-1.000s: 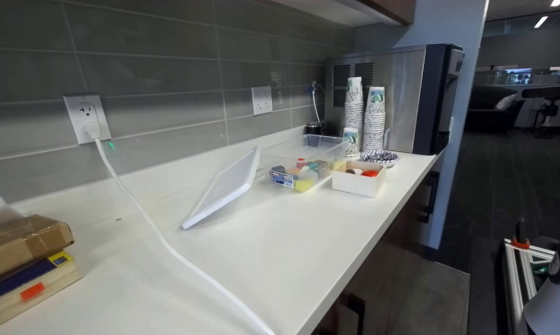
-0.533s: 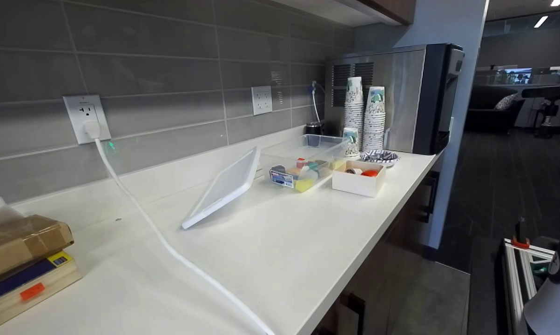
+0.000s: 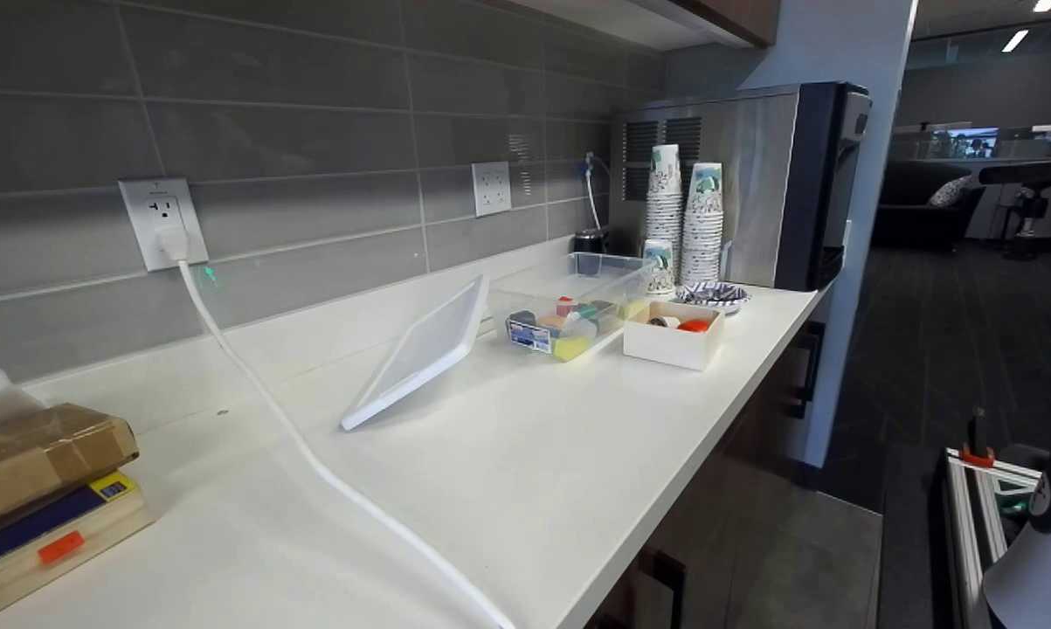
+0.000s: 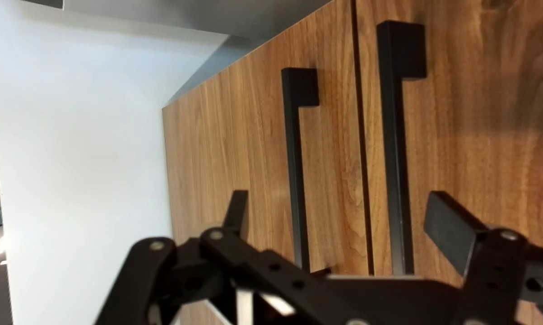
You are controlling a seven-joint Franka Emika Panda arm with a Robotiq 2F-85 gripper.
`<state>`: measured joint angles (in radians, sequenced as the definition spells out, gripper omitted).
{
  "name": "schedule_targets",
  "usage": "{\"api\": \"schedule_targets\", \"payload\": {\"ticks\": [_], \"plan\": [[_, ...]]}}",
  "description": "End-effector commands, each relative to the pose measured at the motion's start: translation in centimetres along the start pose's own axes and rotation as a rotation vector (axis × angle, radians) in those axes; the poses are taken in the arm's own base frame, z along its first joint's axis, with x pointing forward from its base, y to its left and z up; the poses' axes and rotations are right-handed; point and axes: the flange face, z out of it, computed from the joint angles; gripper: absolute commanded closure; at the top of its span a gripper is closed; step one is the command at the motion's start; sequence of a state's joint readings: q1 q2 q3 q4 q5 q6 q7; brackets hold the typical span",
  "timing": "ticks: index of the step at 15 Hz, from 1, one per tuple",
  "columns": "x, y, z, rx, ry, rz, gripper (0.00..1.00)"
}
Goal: Open the left upper cabinet door then close it.
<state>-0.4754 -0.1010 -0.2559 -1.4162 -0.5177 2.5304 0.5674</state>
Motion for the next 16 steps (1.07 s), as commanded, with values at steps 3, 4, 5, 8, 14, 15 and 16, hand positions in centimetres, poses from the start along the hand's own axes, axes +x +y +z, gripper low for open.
{"api": "schedule_targets", "payload": {"ticks": [3,4,5,8,14,15,16], "plan": [[0.5,-1.3,2.1,-0.025,-0.009,0.0,0.0],[0.4,-1.6,2.5,-0.025,-0.014,-0.002,0.0],[0.3,-1.8,2.9,-0.024,-0.023,-0.003,0.0],[-0.1,-2.2,4.3,-0.037,-0.032,-0.011,0.0],[-0.5,-2.1,6.4,-0.075,-0.041,-0.017,0.0],[-0.1,-3.3,5.5,-0.082,-0.043,-0.017,0.0],[-0.1,-3.3,5.5,-0.089,-0.049,-0.015,0.0]]}}
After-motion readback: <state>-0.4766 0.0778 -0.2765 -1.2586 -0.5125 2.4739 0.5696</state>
